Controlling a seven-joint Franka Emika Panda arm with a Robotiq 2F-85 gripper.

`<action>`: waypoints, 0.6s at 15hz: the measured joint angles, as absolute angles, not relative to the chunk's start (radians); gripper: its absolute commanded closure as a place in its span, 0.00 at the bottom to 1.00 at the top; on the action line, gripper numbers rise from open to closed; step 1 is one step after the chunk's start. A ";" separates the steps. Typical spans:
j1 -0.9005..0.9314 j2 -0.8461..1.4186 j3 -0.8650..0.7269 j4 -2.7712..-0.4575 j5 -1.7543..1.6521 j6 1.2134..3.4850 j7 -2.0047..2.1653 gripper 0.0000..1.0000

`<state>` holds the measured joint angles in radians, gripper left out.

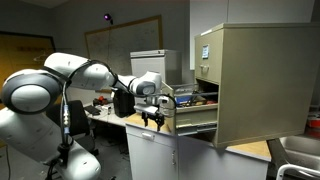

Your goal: Push the open drawer closed

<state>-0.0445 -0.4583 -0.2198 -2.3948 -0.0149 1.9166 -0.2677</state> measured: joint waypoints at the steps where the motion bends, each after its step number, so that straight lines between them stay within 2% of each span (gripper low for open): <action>1: -0.045 -0.458 -0.220 -2.395 -0.015 1.917 -0.268 0.00; 6: -0.050 -0.458 -0.212 -2.401 -0.015 1.984 -0.265 0.00; 7: -0.051 -0.458 -0.207 -2.403 -0.015 2.024 -0.262 0.25; 9: -0.052 -0.459 -0.190 -2.406 -0.015 2.109 -0.254 0.33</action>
<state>-0.0523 -0.4586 -0.1904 -2.4062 -0.0151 2.1091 -0.2535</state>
